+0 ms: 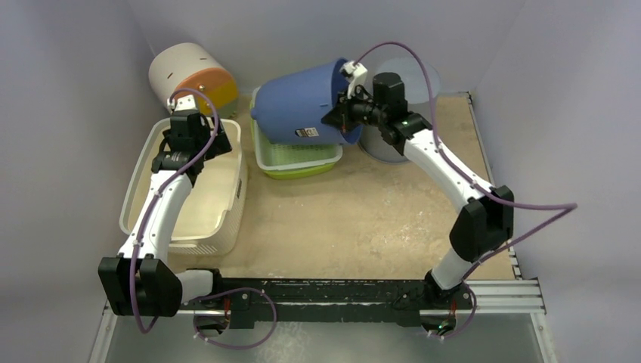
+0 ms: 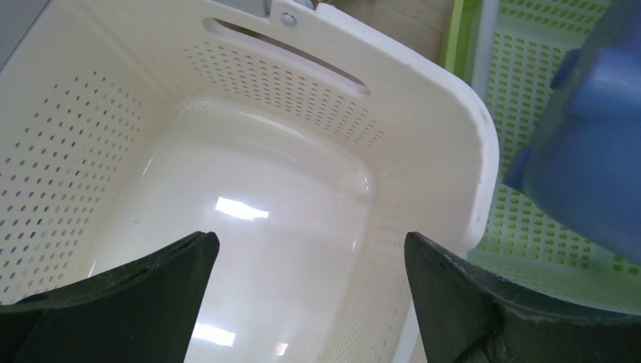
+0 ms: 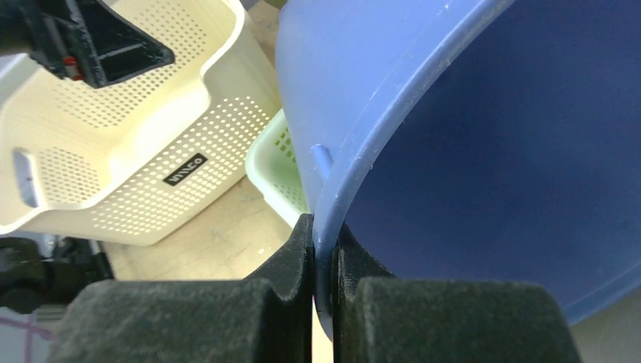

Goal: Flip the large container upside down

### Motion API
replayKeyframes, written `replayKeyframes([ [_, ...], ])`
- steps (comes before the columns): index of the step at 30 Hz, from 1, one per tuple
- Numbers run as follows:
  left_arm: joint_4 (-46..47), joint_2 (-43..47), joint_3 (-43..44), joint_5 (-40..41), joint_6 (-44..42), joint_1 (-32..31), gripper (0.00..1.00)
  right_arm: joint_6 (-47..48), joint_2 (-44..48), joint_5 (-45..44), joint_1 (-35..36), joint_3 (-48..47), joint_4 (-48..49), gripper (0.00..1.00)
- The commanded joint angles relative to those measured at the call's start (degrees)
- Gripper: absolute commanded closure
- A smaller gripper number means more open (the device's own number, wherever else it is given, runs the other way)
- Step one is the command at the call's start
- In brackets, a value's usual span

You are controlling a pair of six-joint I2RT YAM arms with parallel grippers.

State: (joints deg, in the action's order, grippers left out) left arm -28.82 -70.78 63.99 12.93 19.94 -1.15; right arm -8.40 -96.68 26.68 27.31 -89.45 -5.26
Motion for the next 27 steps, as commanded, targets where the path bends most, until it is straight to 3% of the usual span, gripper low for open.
replayKeyframes([
  [1,1.4,1.9,0.9,1.4,-1.4,0.1,0.05,-11.0,10.7,11.5,-4.4,2.8,11.4,1.00],
  [5,1.8,1.8,1.1,0.8,-1.4,0.1,0.05,-18.2,16.0,17.3,-5.2,9.1,16.0,1.00],
  [10,2.2,1.8,0.5,0.2,-1.3,0.1,0.05,-32.7,22.8,21.7,-6.4,25.5,31.3,1.00],
  [17,2.2,2.1,0.1,0.0,-0.8,0.1,0.05,-44.3,21.1,30.9,-8.1,40.8,46.4,1.00],
  [27,2.2,1.6,1.0,0.5,-0.5,0.1,0.05,-46.3,19.1,35.9,-18.7,55.6,49.6,1.00],
])
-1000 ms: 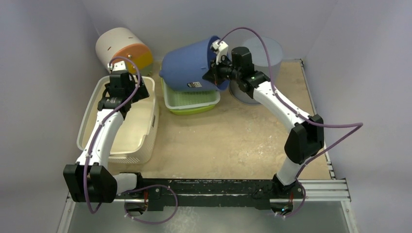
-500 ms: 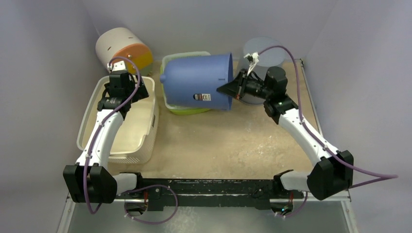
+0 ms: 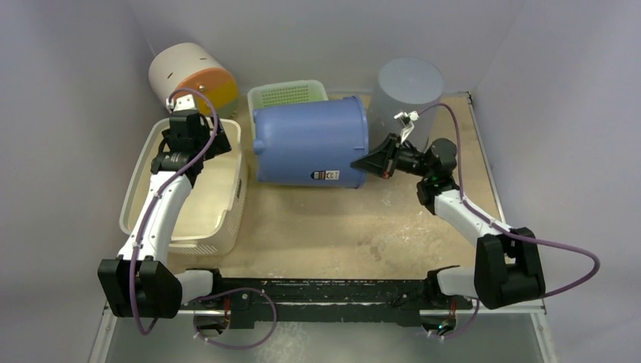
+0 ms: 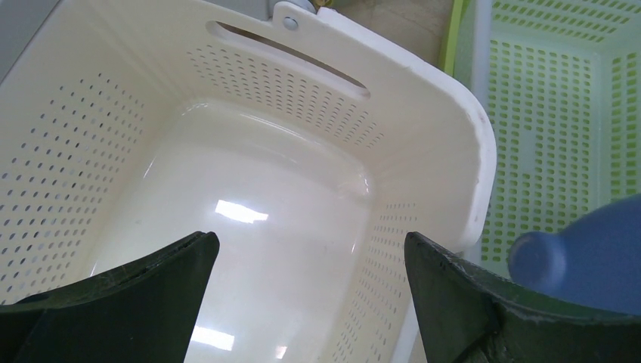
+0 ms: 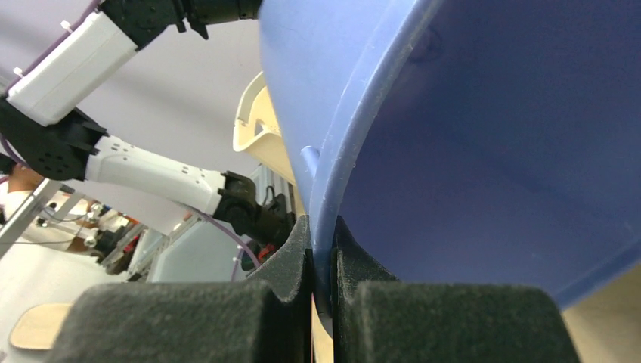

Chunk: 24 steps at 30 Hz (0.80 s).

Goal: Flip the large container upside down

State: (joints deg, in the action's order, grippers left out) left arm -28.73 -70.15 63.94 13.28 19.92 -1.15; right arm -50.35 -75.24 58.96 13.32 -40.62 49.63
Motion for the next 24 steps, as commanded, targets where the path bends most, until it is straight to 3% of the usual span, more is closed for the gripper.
replayKeyframes([
  [1,2.2,0.8,1.2,0.0,-0.4,0.1,0.05,-3.7,-2.7,4.2,-6.3,8.3,-6.0,1.00],
  [10,2.7,-1.2,2.5,-0.3,-1.1,0.1,0.05,-1.9,-9.6,5.8,-11.3,12.6,-5.5,1.00],
  [18,2.2,-3.5,4.2,-0.3,-2.5,0.1,0.05,-7.3,-15.6,7.4,-13.9,18.4,3.4,1.00],
  [24,2.2,-4.7,4.7,-0.5,-2.9,0.1,0.05,-5.9,-17.3,8.7,-14.4,18.5,0.5,1.00],
])
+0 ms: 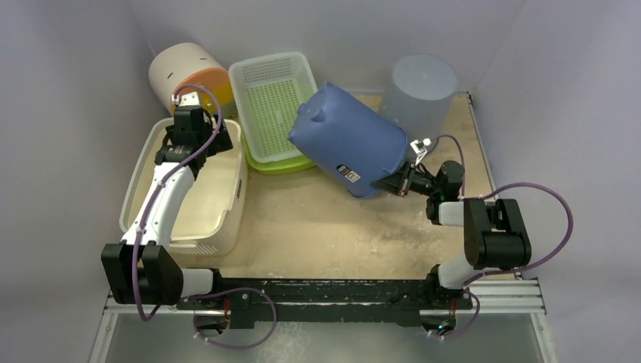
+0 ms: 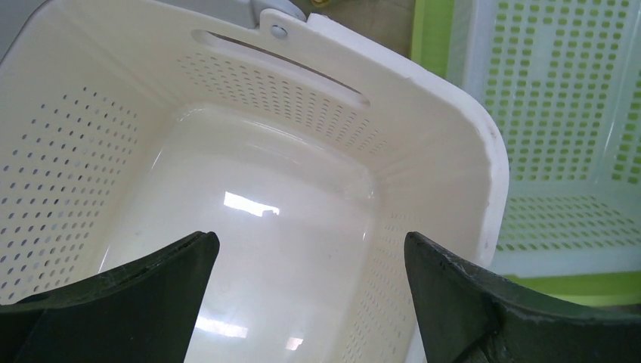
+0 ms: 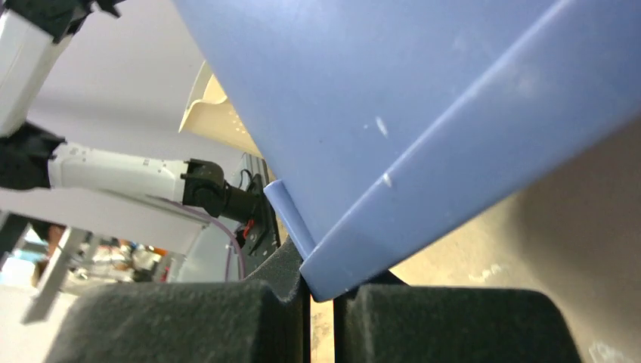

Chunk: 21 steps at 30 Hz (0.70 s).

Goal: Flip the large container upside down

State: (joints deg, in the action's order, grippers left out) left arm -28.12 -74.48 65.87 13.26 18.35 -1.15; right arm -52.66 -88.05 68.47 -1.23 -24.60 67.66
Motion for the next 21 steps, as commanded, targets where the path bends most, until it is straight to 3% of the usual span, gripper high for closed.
replayKeyframes([
  [1,1.7,-0.5,2.8,-0.5,-1.3,0.1,0.05,-1.6,-4.5,-1.2,0.1,2.2,-20.2,1.00],
  [8,2.4,-1.1,2.1,-1.4,-0.7,0.1,0.05,11.3,-1.7,-7.5,-1.9,-0.5,-39.6,0.90],
  [18,2.7,-0.8,1.8,-1.5,-0.1,0.1,0.05,22.1,6.7,-23.6,-8.5,-4.3,-62.8,0.52],
  [21,3.1,-0.4,1.4,-1.7,0.3,0.1,0.05,24.0,9.5,-25.5,-9.1,-6.2,-67.4,0.49],
])
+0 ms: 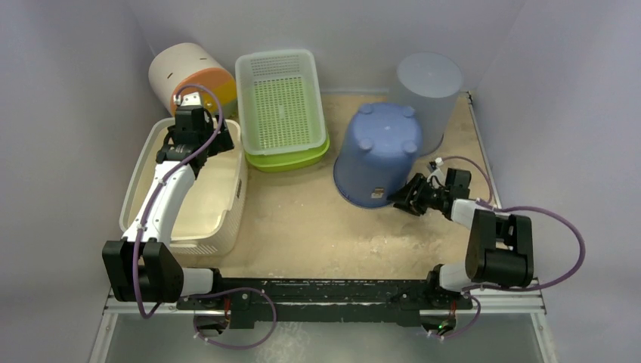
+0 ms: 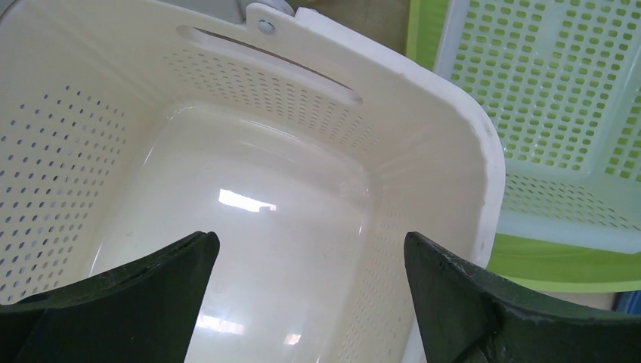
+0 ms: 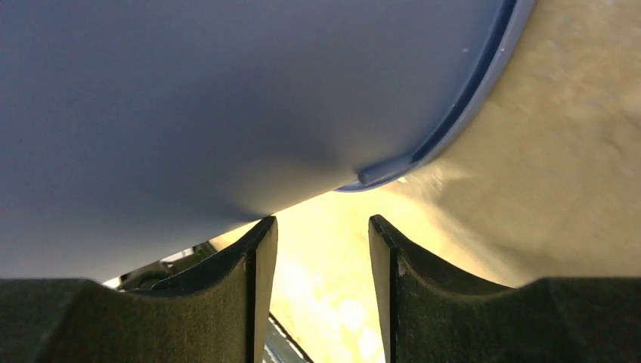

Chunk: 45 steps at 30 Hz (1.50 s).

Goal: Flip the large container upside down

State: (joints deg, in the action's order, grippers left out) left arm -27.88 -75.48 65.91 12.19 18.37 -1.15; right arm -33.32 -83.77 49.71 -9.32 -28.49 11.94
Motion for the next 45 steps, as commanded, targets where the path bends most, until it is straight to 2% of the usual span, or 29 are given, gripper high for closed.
replayKeyframes([
  [1,3.0,0.8,1.2,-0.7,0.3,0.1,0.05,5.4,5.9,-7.3,-1.0,-3.3,-13.4,0.49],
  [8,3.4,1.7,0.7,-0.7,0.4,0.1,0.05,8.9,15.0,-13.6,-1.0,-9.8,-27.0,0.46],
  [16,3.7,1.8,0.8,-3.9,-0.5,0.0,0.06,12.3,19.8,-19.9,-1.0,-15.6,-33.6,0.46],
  [22,5.8,3.0,0.6,-10.2,0.7,-0.3,0.06,13.2,21.8,-28.5,-1.0,-31.0,-37.4,0.45],
  [26,6.8,2.8,1.2,-10.7,0.9,-1.4,0.08,14.3,21.2,-32.2,-1.0,-41.9,-36.1,0.45],
  [32,7.1,0.2,4.8,-9.6,1.6,-5.8,0.10,17.1,15.6,-31.2,-0.6,-53.5,-35.0,0.45],
  [34,7.1,-0.5,5.5,-8.5,2.2,-7.0,0.10,17.0,13.8,-31.7,2.3,-56.0,-33.9,0.46],
  [38,6.9,-0.8,5.5,-7.2,2.4,-7.6,0.10,19.4,7.6,-39.8,13.9,-64.9,-34.7,0.46],
  [45,6.0,-0.2,4.9,-6.3,2.2,-7.6,0.10,23.4,-4.2,-43.7,30.6,-78.8,-36.4,0.45],
])
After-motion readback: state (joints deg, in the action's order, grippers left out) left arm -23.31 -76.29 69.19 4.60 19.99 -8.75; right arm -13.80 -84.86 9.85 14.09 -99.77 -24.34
